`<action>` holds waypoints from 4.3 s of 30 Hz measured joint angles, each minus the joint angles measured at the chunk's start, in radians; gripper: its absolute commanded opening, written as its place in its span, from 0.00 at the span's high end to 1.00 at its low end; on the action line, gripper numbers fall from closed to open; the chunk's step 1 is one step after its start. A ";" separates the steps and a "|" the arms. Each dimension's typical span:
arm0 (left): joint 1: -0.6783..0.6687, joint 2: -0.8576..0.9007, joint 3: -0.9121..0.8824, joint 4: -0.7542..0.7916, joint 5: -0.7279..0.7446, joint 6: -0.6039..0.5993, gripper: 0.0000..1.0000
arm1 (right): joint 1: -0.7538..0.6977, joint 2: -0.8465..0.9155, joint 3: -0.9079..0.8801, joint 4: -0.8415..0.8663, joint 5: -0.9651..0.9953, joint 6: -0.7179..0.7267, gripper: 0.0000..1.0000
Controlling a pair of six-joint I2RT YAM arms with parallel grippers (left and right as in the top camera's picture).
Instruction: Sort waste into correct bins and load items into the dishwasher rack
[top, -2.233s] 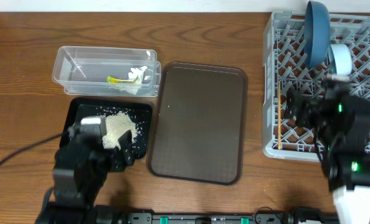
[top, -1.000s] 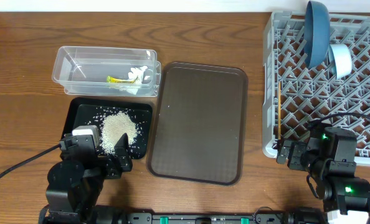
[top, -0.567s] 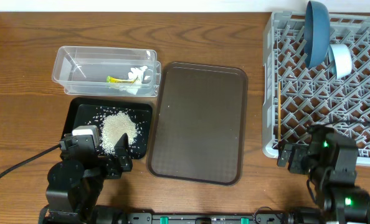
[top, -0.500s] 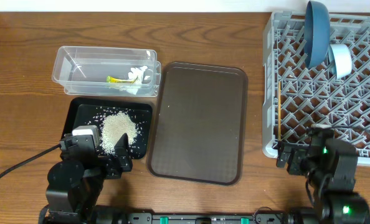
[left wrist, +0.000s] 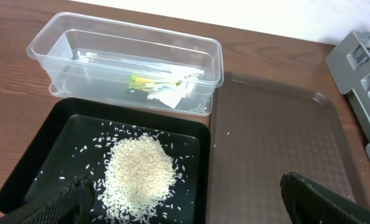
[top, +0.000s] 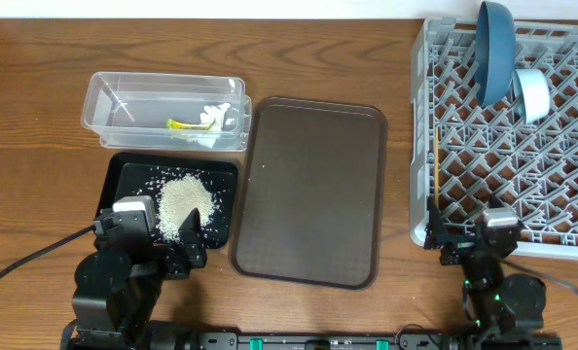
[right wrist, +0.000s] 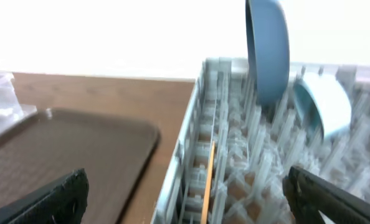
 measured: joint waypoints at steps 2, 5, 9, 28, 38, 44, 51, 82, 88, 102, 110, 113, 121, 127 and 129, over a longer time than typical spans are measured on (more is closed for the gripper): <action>0.000 0.000 0.000 0.000 0.000 0.000 0.02 | 0.012 -0.016 -0.019 0.034 0.001 -0.033 0.01; 0.000 0.000 0.000 0.000 0.000 0.000 0.02 | 0.021 -0.029 -0.044 0.069 0.000 -0.073 0.01; 0.000 0.000 0.000 0.000 0.000 0.000 0.02 | 0.021 -0.044 -0.088 0.110 0.000 -0.097 0.01; 0.000 0.000 0.000 0.000 0.000 0.000 0.02 | 0.021 -0.046 -0.143 0.120 0.019 -0.114 0.01; 0.000 0.000 0.000 0.000 0.000 0.000 0.02 | 0.021 -0.046 -0.143 0.120 0.019 -0.116 0.01; 0.000 0.000 0.000 0.000 0.000 0.000 0.02 | 0.021 -0.046 -0.143 0.120 0.019 -0.116 0.01; 0.000 0.000 0.000 0.000 0.000 0.000 0.02 | 0.021 -0.046 -0.143 0.120 0.019 -0.116 0.01; 0.072 -0.230 -0.324 0.154 -0.038 0.010 0.02 | 0.021 -0.047 -0.143 0.120 0.019 -0.116 0.01; 0.072 -0.329 -0.548 0.459 -0.046 0.017 0.02 | 0.021 -0.047 -0.143 0.120 0.020 -0.116 0.01; 0.072 -0.375 -0.747 0.768 -0.007 0.166 0.02 | 0.021 -0.047 -0.143 0.120 0.022 -0.116 0.01; 0.072 -0.375 -0.746 0.764 0.001 0.184 0.02 | 0.021 -0.047 -0.143 0.120 0.022 -0.116 0.01; 0.072 -0.375 -0.746 0.765 0.001 0.184 0.02 | 0.021 -0.047 -0.143 0.120 0.022 -0.116 0.01; 0.072 -0.375 -0.746 0.765 0.001 0.184 0.02 | 0.021 -0.047 -0.143 0.120 0.022 -0.116 0.01; 0.072 -0.375 -0.745 0.765 0.001 0.184 0.02 | 0.021 -0.047 -0.143 0.120 0.022 -0.116 0.01; 0.072 -0.375 -0.745 0.765 0.001 0.184 0.02 | 0.021 -0.047 -0.143 0.120 0.022 -0.116 0.01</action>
